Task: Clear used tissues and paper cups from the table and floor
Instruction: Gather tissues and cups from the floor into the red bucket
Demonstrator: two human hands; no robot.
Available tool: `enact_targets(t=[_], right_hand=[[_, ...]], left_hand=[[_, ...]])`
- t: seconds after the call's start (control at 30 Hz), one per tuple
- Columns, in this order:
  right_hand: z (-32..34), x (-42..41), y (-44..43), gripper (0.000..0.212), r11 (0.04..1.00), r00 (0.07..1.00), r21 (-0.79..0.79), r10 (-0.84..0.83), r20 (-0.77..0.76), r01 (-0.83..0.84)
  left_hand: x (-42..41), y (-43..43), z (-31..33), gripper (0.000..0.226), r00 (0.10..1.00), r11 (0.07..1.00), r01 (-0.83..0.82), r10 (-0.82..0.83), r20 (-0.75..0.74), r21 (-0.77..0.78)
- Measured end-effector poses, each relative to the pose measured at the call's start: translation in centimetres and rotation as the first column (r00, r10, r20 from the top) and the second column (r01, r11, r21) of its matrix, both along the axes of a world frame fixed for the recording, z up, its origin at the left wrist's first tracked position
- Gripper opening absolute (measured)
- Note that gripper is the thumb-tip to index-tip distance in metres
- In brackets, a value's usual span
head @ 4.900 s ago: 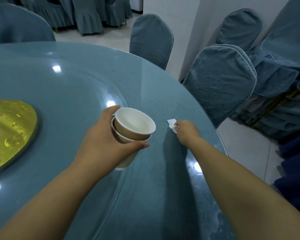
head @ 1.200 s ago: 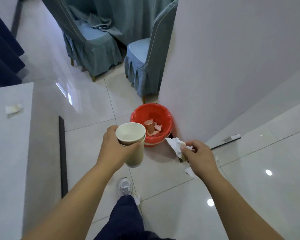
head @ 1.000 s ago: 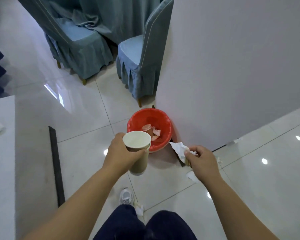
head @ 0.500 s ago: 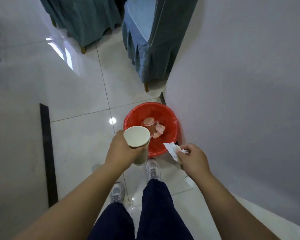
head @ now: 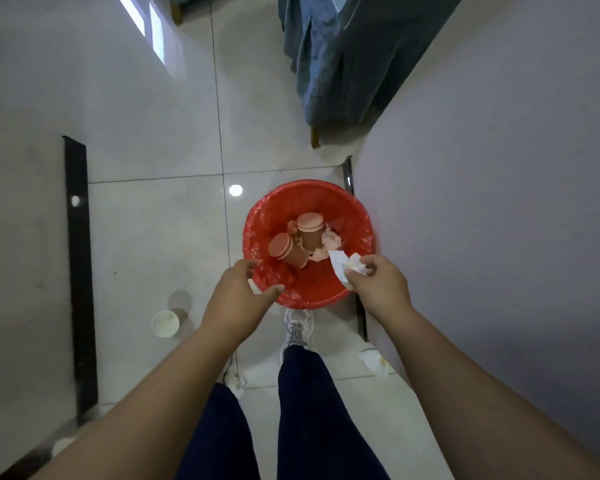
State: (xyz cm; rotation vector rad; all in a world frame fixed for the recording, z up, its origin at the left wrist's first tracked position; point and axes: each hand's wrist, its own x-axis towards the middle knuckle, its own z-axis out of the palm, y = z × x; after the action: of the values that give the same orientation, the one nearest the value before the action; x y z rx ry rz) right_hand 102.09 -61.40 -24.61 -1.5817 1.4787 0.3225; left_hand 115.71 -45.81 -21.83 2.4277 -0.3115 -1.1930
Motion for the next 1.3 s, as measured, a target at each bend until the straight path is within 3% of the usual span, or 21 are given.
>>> enact_targets(t=[0.07,0.17,0.5,0.7,0.9,1.3], right_hand=[[-0.2,0.3,0.1,0.053,0.998,0.998,0.037,0.041,0.055,-0.043],[0.2,0.5,0.5,0.058,0.996,0.994,0.028,0.080,0.078,-0.083],[3.6,-4.4,7.6,0.025,0.998,0.991,-0.043,0.051,0.122,-0.046],[4.6,-11.4,16.6,0.013,0.995,0.986,-0.096,-0.003,0.167,0.019],[5.3,-20.0,25.6,0.011,0.998,0.992,-0.041,-0.031,0.121,0.037],[4.2,-35.3,30.4,0.008,0.991,0.992,-0.032,-0.127,-0.004,0.127]], left_hand=[[-0.2,1.3,-0.1,0.063,1.000,0.999,-0.026,0.027,-0.012,0.024],[-0.5,2.8,0.3,0.063,0.999,0.999,-0.043,0.042,0.012,0.024],[-3.9,9.6,5.0,0.046,0.998,0.995,-0.054,0.057,0.039,-0.082],[-9.7,18.0,6.1,0.033,0.999,0.988,-0.032,0.035,0.015,-0.153],[-16.9,26.3,6.4,0.029,0.997,0.987,-0.046,0.036,-0.067,-0.154],[-29.0,28.4,3.2,0.020,0.988,0.984,0.025,-0.051,-0.146,-0.174]])
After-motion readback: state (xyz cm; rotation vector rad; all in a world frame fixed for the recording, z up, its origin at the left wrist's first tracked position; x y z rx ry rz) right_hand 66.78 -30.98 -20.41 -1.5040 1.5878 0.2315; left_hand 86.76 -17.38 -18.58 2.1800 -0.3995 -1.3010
